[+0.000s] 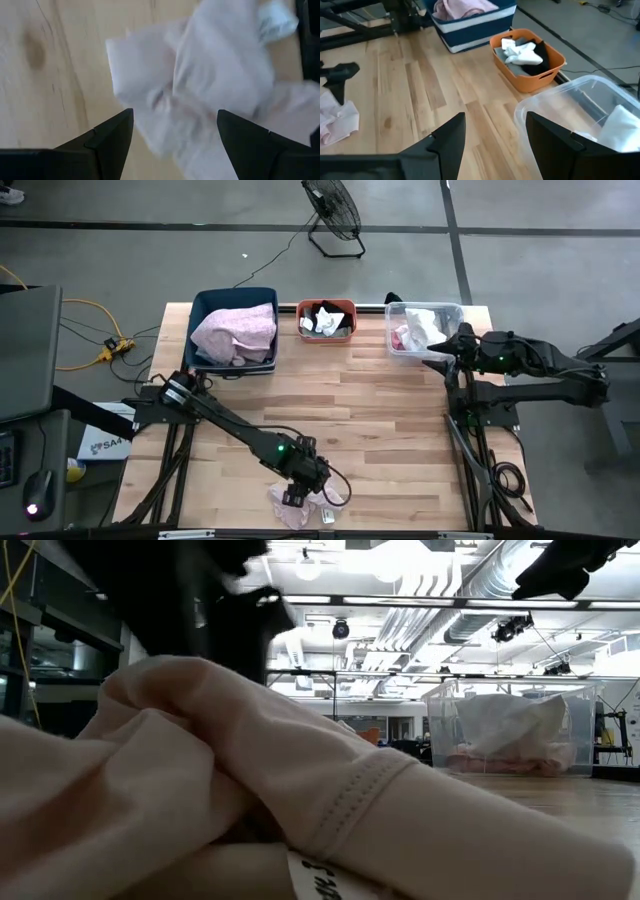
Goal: Pick & Place Cloths
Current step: Put the light pink underwear into the transparent bin
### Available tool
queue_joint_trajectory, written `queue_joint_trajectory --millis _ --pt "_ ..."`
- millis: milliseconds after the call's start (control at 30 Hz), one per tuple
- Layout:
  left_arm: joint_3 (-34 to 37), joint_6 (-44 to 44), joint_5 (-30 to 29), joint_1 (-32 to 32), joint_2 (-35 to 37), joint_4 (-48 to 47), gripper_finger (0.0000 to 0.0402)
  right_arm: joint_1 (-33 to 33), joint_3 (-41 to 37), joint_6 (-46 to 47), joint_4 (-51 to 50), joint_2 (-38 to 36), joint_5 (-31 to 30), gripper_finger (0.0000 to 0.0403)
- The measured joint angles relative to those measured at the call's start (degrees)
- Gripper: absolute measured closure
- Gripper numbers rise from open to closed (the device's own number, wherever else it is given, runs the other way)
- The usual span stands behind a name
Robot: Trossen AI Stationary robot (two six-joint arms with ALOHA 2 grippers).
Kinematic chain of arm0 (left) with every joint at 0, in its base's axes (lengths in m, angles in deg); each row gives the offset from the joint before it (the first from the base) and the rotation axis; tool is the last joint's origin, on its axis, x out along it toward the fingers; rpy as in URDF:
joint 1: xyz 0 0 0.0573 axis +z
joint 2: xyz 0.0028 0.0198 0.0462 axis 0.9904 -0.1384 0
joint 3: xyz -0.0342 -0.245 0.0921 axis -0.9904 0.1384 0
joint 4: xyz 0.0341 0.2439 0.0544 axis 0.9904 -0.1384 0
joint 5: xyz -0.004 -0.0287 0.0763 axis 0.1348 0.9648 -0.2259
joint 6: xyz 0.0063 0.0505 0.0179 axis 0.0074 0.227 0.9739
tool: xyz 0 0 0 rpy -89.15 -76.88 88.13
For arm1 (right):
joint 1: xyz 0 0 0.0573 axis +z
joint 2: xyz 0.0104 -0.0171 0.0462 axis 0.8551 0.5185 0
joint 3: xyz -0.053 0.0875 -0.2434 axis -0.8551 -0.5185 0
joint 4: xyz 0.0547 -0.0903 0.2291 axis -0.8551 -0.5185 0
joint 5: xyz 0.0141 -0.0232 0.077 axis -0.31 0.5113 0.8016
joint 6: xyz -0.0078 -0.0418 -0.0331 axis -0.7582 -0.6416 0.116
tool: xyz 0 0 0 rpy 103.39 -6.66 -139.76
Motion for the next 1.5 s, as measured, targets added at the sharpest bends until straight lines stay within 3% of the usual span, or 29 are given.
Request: queue_joint_trajectory --millis 233,433,567,667,800,967,1100,1300,1500 --pt "-0.08 3.13 5.42 1.29 -3.35 4.98 0.0121 1.51 -2.01 1.21 0.47 0.56 -1.00 0.0204" --pt "0.07 4.21 6.45 1.51 -5.33 5.14 0.0121 3.01 -2.44 1.47 0.53 1.19 -1.55 0.0204" --pt "-0.09 4.23 10.80 2.34 -6.99 6.22 0.0122 3.80 -2.46 1.52 0.79 1.60 -1.74 0.0204" --pt "-0.09 4.70 12.18 3.12 -7.35 6.67 0.0137 4.39 -2.46 1.86 0.86 1.85 -2.31 0.0204" --pt "-0.07 5.64 11.65 3.10 -7.41 6.33 0.0205 5.44 -2.46 2.11 0.39 2.08 -3.15 0.0204" --pt "0.02 7.27 12.66 3.64 -7.57 5.72 0.0359 6.31 -2.46 3.13 0.46 2.19 -3.34 0.0204" --pt "-0.02 7.27 13.61 3.85 -7.56 4.04 0.0392 6.91 -2.46 3.39 0.44 2.21 -3.32 0.0204" --pt "-3.02 7.59 5.46 3.69 -6.26 -8.60 0.0399 7.87 -2.46 3.54 1.44 2.24 -2.92 0.0204" --pt "-11.58 9.18 -13.71 3.78 -5.05 -21.29 0.0400 10.87 -2.44 0.82 7.26 4.88 -2.91 0.0204"
